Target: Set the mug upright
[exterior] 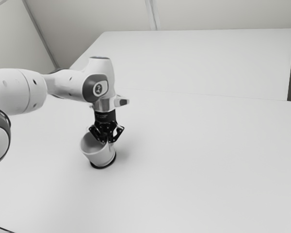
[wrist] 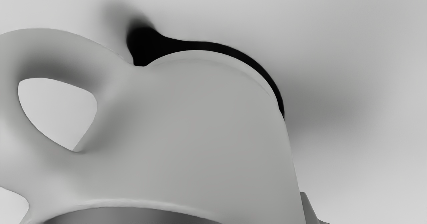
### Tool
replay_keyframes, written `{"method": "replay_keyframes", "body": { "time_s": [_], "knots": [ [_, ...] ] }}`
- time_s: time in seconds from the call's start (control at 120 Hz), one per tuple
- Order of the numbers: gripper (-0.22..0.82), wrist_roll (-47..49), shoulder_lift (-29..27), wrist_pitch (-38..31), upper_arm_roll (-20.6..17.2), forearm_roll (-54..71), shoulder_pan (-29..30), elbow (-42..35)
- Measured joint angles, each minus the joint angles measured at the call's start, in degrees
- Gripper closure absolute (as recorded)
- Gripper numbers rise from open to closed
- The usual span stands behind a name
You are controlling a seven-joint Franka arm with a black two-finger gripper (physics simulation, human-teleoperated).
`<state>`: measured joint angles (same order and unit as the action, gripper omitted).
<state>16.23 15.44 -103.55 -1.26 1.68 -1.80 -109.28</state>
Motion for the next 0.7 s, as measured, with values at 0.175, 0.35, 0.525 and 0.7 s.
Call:
{"method": "replay_keyframes", "body": {
  "time_s": [0.175,0.35,0.525,0.7],
  "knots": [
    [0.51,1.93,0.09,-1.07,-1.32,0.35,-0.07,0.0],
    [0.23,3.28,-3.57,-1.05,-1.49,2.63,-1.25,0.02],
    [0.1,4.15,-8.52,-1.3,-0.6,6.52,-2.59,1.68],
    [0.04,2.38,-11.23,-1.3,-0.43,10.67,-2.73,5.81]
  ]
}}
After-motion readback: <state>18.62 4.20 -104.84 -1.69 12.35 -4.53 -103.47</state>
